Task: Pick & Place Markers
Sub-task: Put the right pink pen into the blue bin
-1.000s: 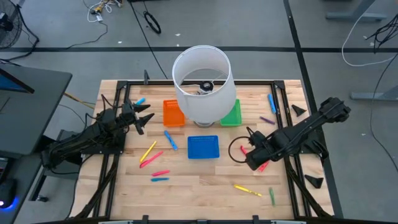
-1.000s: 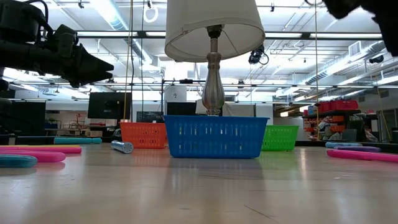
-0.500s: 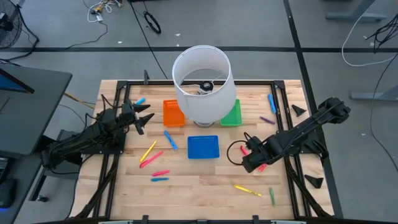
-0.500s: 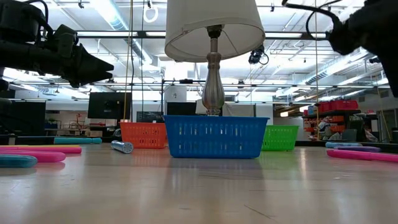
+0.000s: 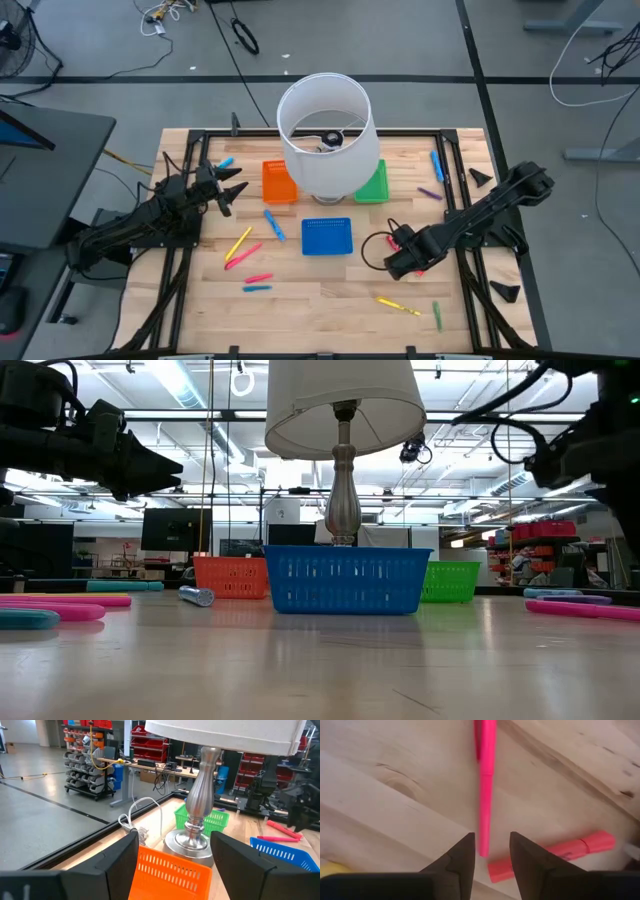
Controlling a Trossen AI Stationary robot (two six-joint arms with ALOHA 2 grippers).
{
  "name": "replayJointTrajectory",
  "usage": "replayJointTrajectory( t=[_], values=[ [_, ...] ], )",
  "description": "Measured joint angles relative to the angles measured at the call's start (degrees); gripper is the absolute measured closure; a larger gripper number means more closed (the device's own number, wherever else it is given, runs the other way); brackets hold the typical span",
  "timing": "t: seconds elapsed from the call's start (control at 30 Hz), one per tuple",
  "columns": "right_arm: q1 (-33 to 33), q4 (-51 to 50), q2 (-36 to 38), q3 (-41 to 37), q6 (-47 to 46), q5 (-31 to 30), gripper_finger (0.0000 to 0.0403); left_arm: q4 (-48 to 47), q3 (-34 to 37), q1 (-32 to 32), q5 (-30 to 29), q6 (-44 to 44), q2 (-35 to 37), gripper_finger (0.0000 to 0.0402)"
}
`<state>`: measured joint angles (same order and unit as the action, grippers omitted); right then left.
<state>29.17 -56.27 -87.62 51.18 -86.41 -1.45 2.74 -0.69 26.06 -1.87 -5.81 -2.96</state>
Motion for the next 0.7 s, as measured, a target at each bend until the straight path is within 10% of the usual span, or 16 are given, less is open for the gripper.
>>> replayJointTrajectory(
  t=[0.7],
  values=[
    [-2.67,7.35,-9.37,0.07,4.39,0.04,0.0294,0.00,0.00,0.01,0.00,-0.01,0.00,0.0149]
  ],
)
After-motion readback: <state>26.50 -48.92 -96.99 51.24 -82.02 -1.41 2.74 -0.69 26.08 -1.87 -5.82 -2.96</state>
